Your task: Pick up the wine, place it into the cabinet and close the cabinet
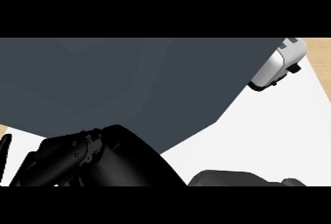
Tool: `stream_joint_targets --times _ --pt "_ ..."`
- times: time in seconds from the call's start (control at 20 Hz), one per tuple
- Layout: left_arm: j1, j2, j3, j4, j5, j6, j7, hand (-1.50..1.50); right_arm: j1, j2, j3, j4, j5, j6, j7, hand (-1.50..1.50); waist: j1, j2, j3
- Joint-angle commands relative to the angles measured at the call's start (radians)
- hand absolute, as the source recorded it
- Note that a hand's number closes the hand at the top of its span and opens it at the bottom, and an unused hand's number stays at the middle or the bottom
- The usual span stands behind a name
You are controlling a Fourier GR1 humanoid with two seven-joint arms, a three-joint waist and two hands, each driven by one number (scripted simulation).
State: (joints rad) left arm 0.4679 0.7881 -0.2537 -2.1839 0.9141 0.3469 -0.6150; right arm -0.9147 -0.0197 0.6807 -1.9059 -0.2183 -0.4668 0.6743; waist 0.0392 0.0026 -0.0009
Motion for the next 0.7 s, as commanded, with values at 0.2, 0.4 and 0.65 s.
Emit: stream_joint_targets --times 0.2,0.4,0.65 --pt "0.012 -0.030 0.003 -0.024 -0.025 0.011 0.026 -1.50 -0.231 0.008 -0.153 0.330 0.033 0.095 -0.108 1.50 -0.014 -0.002 0.000" --pt "-0.047 -0.079 -0.036 0.022 -0.079 0.053 0.033 -1.50 -0.274 0.020 -0.206 0.480 0.044 0.116 -0.180 1.50 -0.021 0.001 0.000" --pt "-0.063 -0.062 0.048 0.024 -0.030 -0.007 0.082 -1.50 -0.307 0.020 -0.247 0.681 -0.021 0.150 -0.304 1.50 -0.008 0.002 0.000"
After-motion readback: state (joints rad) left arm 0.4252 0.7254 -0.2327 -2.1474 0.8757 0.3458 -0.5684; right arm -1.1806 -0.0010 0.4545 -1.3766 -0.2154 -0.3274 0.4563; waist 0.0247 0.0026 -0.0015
